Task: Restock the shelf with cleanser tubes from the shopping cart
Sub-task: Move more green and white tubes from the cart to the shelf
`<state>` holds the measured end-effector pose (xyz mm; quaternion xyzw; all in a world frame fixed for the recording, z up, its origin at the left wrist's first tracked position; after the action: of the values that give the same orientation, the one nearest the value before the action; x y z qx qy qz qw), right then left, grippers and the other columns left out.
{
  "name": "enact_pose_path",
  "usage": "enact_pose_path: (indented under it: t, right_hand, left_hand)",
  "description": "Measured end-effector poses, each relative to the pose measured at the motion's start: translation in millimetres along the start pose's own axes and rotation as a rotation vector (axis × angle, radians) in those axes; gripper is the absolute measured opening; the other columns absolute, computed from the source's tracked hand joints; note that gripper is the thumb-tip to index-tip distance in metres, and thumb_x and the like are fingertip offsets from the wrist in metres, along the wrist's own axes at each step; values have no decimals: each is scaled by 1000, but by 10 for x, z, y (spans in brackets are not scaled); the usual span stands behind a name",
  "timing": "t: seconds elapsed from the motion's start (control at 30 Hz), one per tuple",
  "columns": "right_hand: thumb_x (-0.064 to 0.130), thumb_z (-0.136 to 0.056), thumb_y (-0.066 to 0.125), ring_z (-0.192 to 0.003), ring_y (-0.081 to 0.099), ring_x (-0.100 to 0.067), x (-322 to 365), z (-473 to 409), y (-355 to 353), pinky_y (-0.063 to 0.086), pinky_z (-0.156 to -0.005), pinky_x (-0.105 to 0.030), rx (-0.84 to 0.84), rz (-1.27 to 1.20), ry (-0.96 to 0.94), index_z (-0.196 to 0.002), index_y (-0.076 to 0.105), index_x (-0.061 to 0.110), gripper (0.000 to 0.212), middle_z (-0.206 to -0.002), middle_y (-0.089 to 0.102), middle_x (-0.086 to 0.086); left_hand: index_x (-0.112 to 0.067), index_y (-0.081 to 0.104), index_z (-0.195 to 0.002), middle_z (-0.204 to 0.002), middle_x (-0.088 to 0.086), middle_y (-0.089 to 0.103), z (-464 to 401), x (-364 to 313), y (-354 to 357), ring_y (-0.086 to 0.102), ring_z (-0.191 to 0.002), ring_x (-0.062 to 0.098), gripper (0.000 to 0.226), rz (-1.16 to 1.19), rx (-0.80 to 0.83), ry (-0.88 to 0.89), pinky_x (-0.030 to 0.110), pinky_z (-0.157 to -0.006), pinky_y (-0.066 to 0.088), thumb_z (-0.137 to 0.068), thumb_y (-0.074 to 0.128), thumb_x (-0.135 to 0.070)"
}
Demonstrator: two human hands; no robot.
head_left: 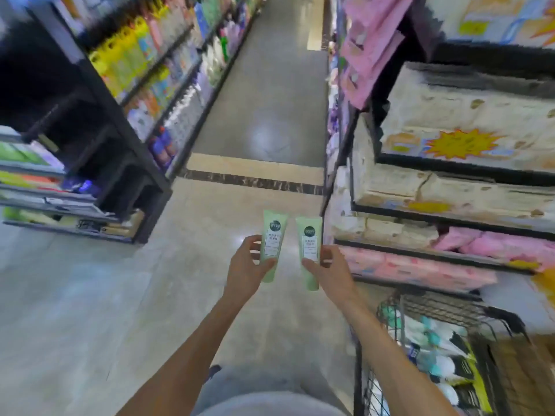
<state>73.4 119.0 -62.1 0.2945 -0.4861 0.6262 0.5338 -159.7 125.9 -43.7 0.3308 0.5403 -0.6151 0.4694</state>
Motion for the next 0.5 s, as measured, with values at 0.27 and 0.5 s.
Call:
enact_pose_path:
  t: [0.27,0.5]
  right_hand:
    - [29,-89,79,-92,66,-7,867,203,2394,48,-68,-21,305,137,-140,-115,57,24,34,-108,67,11]
    - [28,-91,78,-86,65,-5,1495,607,4393,45,-56,-13,490,197,-245,-113,56,24,31,-104,67,13]
  left_hand:
    - [-24,58,-127,-109,-10,69,323,837,-2300,64,-92,0,50,85,-344,-106,8,-65,48,-85,85,-17]
    - [-31,58,-120,-103,-11,68,659,1505,-4107,65,-88,5,49,112,-556,-146,10,-68,50,-84,84,-14]
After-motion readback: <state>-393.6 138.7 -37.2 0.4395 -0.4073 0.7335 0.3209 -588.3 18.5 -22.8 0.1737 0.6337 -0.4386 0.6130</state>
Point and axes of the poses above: each hand's wrist, its own z-axis away from the middle knuckle, its own y-axis out of the palm, x = y × z, the point moved 10 cm from there along -z, towards the middle knuckle
